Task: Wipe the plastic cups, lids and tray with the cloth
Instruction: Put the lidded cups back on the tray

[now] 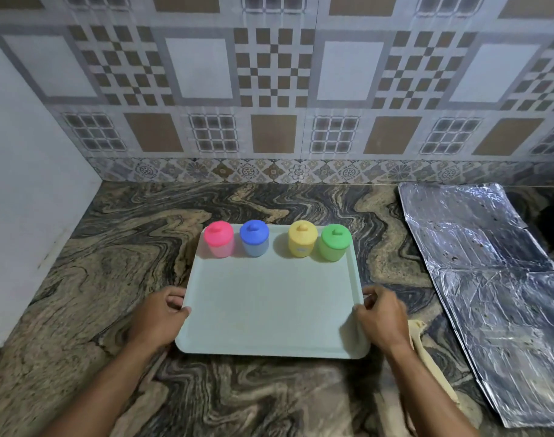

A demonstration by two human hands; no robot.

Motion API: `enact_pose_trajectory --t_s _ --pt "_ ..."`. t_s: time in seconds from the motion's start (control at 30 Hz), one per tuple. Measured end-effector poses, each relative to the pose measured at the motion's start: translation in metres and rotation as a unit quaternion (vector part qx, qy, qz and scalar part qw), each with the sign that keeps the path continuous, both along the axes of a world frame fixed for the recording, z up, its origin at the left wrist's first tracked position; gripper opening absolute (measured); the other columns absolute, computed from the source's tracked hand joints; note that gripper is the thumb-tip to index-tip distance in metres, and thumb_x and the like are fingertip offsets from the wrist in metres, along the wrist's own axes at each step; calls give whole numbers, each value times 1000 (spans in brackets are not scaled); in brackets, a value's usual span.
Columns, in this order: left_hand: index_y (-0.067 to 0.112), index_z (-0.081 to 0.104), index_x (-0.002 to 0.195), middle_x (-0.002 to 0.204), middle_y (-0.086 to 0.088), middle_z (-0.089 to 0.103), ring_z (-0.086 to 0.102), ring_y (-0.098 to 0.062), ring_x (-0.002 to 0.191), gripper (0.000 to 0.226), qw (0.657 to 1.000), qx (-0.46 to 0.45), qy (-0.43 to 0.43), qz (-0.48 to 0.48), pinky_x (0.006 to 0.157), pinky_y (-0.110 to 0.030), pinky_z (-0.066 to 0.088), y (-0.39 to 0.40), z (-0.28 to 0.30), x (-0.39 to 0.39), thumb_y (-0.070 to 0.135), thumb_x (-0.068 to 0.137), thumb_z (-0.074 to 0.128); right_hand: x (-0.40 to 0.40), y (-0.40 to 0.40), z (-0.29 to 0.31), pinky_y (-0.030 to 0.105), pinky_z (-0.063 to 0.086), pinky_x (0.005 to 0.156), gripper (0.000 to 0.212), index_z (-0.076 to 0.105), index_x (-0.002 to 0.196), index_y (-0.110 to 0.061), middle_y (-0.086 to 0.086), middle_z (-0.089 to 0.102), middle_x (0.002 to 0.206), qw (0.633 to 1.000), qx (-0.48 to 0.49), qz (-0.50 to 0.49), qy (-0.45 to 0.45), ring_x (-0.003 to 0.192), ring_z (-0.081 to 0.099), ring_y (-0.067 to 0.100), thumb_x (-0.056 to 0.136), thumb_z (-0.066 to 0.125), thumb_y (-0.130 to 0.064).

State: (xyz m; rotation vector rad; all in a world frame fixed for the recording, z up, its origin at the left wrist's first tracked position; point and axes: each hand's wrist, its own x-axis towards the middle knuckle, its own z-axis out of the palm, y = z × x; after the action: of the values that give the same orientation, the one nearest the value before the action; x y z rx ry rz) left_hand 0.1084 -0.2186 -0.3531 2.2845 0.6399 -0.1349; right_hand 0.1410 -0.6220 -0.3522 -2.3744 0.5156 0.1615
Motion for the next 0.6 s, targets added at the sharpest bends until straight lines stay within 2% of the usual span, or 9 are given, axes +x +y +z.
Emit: enact_pose_trajectory --t_s 0.13,0.2,0.3,0.47,0.6 --pt "24 74 102 89 9 72 72 -22 85 26 1000 9 2 4 86 -40 60 1 2 59 10 82 81 60 6 10 36 58 84 24 74 98 -20 4 79 96 1000 1 -10 12 97 72 30 78 70 -8" --pt "23 73 103 88 9 71 71 -21 86 24 1000 14 8 -2 82 -34 56 0 3 84 11 83 81 85 8 13 37 57 89 27 75 101 -20 9 78 103 1000 0 -14 15 104 71 32 79 69 -6" --pt "24 72 101 84 12 70 68 -19 84 22 1000 16 16 -7 72 -28 47 -1 4 112 10 84 78 113 8 11 35 54 89 24 76 102 -17 14 77 107 1000 -7 -16 11 108 69 35 82 69 -6" --pt "23 73 102 85 8 73 69 -19 86 20 999 25 36 -6 70 -27 45 -5 -1 137 12 85 77 140 5 4 35 54 89 24 76 107 -13 20 75 115 999 -10 -20 24 111 69 37 84 70 -7" --pt "17 73 110 93 2 73 65 -20 85 23 999 30 36 -6 69 -27 42 -10 -6 147 12 88 78 156 2 -3 33 54 86 22 75 104 -15 16 76 113 999 2 -21 30 107 69 34 84 71 -10"
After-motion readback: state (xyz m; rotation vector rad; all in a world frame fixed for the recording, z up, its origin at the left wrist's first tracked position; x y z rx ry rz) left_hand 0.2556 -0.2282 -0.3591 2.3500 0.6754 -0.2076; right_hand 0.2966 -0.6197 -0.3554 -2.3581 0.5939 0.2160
